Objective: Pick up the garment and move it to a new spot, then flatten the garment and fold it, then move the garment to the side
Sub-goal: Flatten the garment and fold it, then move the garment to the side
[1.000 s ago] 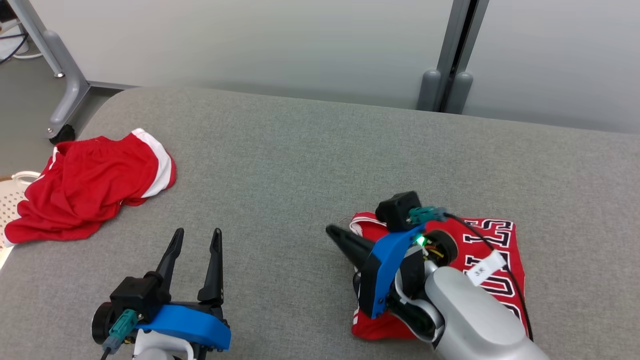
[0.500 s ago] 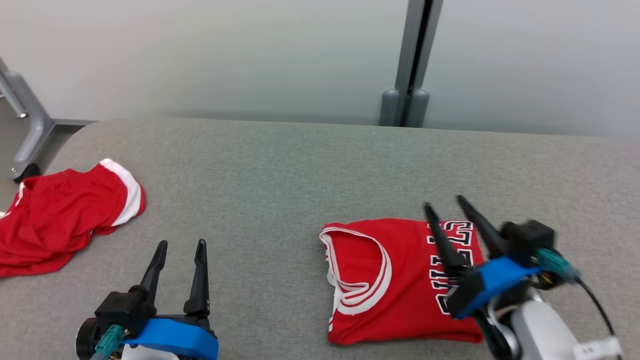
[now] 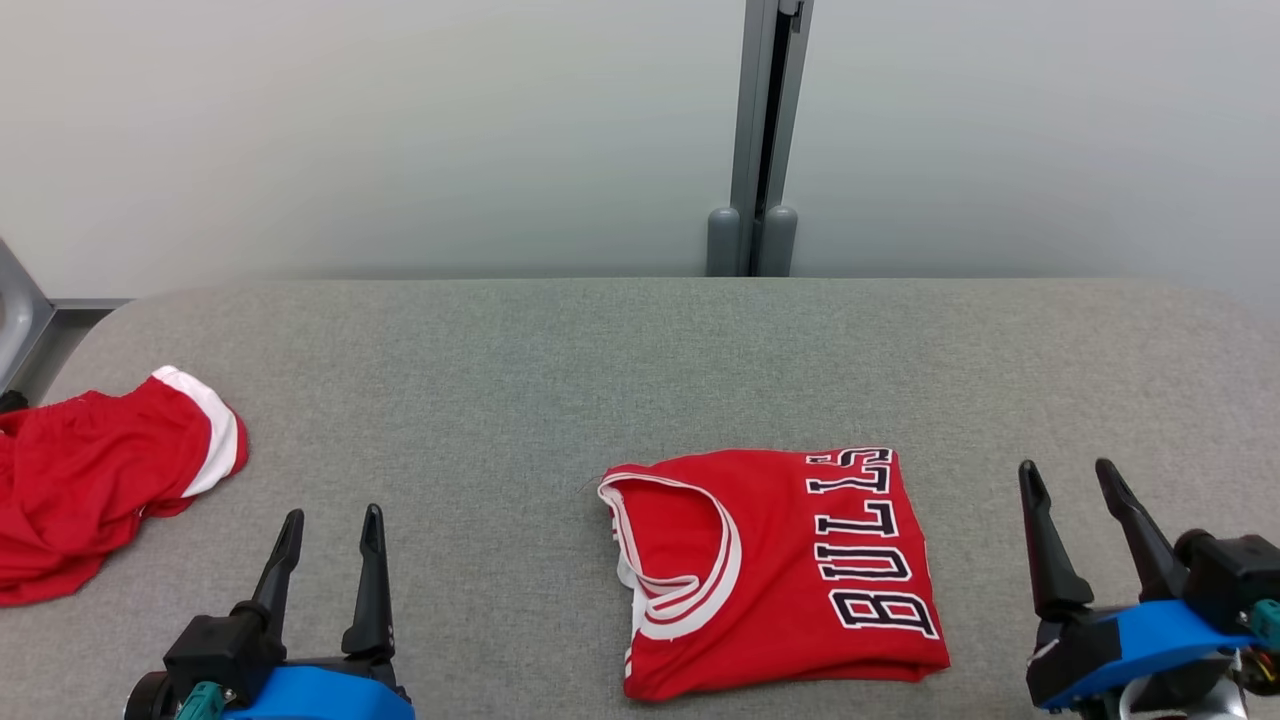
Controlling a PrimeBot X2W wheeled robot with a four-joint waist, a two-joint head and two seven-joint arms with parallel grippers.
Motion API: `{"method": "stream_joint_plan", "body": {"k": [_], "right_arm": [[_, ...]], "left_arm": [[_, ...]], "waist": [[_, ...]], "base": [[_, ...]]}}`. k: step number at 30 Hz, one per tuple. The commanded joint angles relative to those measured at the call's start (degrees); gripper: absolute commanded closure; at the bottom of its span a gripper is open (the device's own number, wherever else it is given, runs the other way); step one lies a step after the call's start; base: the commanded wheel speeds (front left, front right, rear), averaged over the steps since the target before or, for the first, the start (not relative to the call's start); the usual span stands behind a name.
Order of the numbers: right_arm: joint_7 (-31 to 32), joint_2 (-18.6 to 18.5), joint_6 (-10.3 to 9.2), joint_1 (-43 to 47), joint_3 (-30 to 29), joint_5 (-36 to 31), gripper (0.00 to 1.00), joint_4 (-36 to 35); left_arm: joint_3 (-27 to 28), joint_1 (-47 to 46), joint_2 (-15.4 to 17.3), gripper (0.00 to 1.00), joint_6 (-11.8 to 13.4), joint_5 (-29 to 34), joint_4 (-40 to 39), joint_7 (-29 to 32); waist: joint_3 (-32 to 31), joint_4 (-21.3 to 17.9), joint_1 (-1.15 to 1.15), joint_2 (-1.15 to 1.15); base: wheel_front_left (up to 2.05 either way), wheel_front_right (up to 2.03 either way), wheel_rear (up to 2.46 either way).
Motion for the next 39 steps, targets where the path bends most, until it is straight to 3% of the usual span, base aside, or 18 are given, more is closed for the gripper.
{"method": "stream_joint_plan", "body": {"k": [1,30,35,39], "right_arm": [[-0.1,0.0,0.01,1.1,-0.4,0.6,0.0,-0.1],[0.8,0.0,0.01,2.8,1.9,3.6,0.0,3.3],[3.7,0.0,0.01,-1.1,3.7,2.2,0.0,3.8],[10.7,0.0,0.01,-5.5,3.6,3.1,0.0,7.2]], "left_arm": [[0.1,0.6,0.2,0.0,0.2,0.2,-0.3,-0.2],[-0.2,2.1,0.9,0.0,0.7,0.2,0.7,-0.2],[-0.4,1.6,1.1,0.0,0.7,0.3,0.2,-0.1],[-0.8,1.1,1.0,0.0,0.7,0.6,-0.3,-0.1]], "waist": [[-0.4,-0.2,0.01,0.0],[-2.2,-1.3,0.01,0.0],[-1.5,-1.0,0.01,0.0],[-0.7,-0.2,0.01,0.0]], "base": [[0.0,0.0,0.0],[0.0,0.0,0.0],[0.0,0.0,0.0],[0.0,0.0,0.0]]}}
